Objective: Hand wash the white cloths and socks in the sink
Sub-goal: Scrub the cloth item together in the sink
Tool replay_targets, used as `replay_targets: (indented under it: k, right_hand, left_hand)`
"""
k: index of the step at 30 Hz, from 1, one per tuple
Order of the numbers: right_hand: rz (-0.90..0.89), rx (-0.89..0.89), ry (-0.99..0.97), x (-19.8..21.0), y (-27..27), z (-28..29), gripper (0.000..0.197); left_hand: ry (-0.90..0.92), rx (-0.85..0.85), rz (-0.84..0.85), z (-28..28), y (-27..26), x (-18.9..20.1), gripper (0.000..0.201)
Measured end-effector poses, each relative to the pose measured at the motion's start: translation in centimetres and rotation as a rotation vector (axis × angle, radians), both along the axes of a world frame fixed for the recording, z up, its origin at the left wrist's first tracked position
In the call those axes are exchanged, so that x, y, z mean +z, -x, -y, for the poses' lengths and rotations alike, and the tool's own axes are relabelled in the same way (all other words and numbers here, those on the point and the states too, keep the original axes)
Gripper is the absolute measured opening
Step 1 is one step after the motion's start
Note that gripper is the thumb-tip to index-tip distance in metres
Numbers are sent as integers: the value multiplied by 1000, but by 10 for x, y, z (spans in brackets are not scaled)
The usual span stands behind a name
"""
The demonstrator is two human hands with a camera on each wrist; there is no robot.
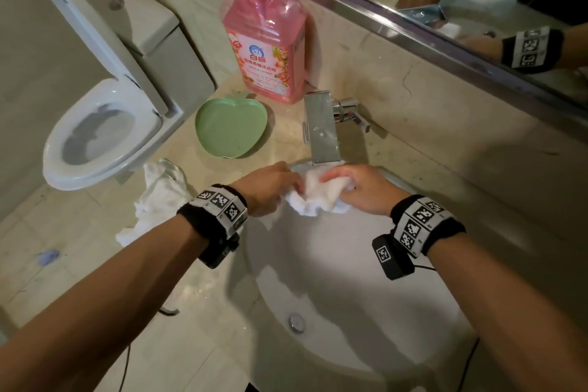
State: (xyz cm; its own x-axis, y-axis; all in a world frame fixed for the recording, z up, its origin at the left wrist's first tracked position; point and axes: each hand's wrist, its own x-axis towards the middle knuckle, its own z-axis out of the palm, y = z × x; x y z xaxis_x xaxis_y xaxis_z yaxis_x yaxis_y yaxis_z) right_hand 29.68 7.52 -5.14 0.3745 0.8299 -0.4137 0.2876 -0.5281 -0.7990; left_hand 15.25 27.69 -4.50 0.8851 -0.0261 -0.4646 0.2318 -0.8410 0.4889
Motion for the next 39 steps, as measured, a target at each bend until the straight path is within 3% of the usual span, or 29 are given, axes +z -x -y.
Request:
replay_targets:
  k: [3, 6, 8, 11, 13, 17, 20, 24, 28, 31, 33, 35, 39]
  right_hand:
    - [-116, -89, 21, 2, 5, -5, 34]
    - [132, -26, 22, -4, 10, -12, 59]
    - [155, -60, 44, -4, 11, -15, 67]
    - [253, -79, 59, -4, 10, -16, 24]
    - [249, -102, 23, -2, 12, -15, 20]
    - [208, -252, -61, 3, 9, -6, 16]
    - [192, -322, -131, 5, 6, 3, 28]
    - [180, -367, -161, 4, 3, 8, 31]
    - [-104, -361, -30, -3, -2, 13, 29]
    - [-511, -398, -10, -10, 10, 5, 55]
    - [-613, -424, 0, -14, 17, -5, 81]
    - [-499, -360, 65, -14, 20, -16, 92]
    - [49, -77, 183, -10, 20, -32, 57]
  left_hand:
    - [42, 51, -23, -2, 7, 0, 36]
    - [6, 206, 74, 0, 4, -3, 26]
    - [-50, 298, 57, 1, 1, -8, 43]
    - [-2, 331, -20, 4, -7, -19, 75]
    - [30, 299, -45, 13, -17, -25, 90]
    - [14, 219, -68, 29, -34, -33, 84]
    - [66, 265, -31, 34, -42, -35, 85]
    - [47, 310, 31, 39, -50, -38, 57]
    - [114, 313, 137, 35, -50, -28, 50]
    - [131, 228, 162, 32, -47, -12, 64]
    - [159, 159, 192, 28, -43, -5, 72]
    - [99, 118, 191, 23, -39, -2, 72]
    - [-242, 102, 109, 23, -33, 0, 67]
